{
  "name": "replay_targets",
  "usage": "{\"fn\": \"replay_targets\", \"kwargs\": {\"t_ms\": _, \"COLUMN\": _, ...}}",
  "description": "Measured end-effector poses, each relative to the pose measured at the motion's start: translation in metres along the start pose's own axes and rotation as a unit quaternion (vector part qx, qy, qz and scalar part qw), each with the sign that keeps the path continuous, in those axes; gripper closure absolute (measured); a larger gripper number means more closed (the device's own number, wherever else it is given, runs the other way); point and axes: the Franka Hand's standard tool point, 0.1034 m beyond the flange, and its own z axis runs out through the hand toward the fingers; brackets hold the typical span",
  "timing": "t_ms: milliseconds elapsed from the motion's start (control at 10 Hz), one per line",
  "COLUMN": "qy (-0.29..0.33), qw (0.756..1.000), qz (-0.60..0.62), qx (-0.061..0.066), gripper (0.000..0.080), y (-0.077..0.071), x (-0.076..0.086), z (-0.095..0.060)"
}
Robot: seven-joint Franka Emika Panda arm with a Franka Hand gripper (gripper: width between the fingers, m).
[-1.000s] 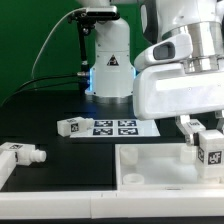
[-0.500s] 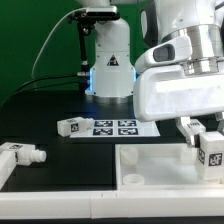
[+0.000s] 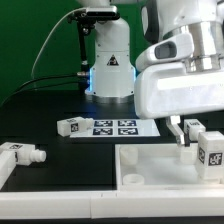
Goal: Assemble square table
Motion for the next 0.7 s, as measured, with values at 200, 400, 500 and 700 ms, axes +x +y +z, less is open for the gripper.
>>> {"fn": "replay_targets", "kwargs": {"t_ms": 200, "qy": -0.001, "qw": 1.0, "qz": 0.0, "qx": 0.001, "gripper": 0.0151, "y": -0.001, "x": 0.001, "z": 0.0}}
{"fn": "replay_targets", "kwargs": {"t_ms": 400, "qy": -0.001, "qw": 1.0, "qz": 0.0, "qx": 0.001, "gripper": 0.0151, "y": -0.001, "x": 0.001, "z": 0.0}}
{"fn": "replay_targets", "kwargs": {"t_ms": 500, "qy": -0.009, "qw": 1.0, "qz": 0.001, "qx": 0.002, "gripper": 0.0151, "y": -0.001, "x": -0.001, "z": 0.001}}
{"fn": "replay_targets", "kwargs": {"t_ms": 700, "qy": -0.05, "qw": 0.999, "qz": 0.008, "qx": 0.007, "gripper": 0.0151, "y": 0.004, "x": 0.01, "z": -0.008}}
